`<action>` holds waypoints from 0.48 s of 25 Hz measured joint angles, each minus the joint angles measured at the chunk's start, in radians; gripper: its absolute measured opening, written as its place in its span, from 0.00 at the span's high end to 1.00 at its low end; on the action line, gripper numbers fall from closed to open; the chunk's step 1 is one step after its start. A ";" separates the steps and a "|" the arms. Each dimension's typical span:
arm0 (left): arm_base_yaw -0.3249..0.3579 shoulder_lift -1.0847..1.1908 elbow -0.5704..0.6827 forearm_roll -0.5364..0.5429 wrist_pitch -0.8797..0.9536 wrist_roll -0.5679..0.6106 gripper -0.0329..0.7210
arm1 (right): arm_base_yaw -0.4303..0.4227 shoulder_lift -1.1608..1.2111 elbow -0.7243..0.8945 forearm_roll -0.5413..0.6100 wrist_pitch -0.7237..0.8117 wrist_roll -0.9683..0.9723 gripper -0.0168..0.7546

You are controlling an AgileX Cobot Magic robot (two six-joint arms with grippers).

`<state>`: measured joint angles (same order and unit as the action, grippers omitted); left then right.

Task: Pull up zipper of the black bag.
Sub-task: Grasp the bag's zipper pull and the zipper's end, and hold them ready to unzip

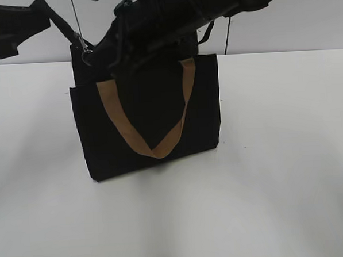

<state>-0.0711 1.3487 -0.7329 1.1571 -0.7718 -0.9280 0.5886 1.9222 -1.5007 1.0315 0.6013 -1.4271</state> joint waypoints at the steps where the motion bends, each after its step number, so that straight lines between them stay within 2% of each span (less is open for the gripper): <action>1: 0.000 0.000 0.000 -0.002 0.007 0.000 0.93 | 0.000 -0.006 0.000 -0.007 0.001 0.006 1.00; 12: 0.000 0.000 0.000 -0.002 0.015 0.000 0.93 | -0.022 -0.043 0.000 -0.062 0.004 0.095 1.00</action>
<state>-0.0711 1.3487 -0.7329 1.1553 -0.7570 -0.9280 0.5664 1.8796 -1.5007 0.9696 0.6054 -1.3319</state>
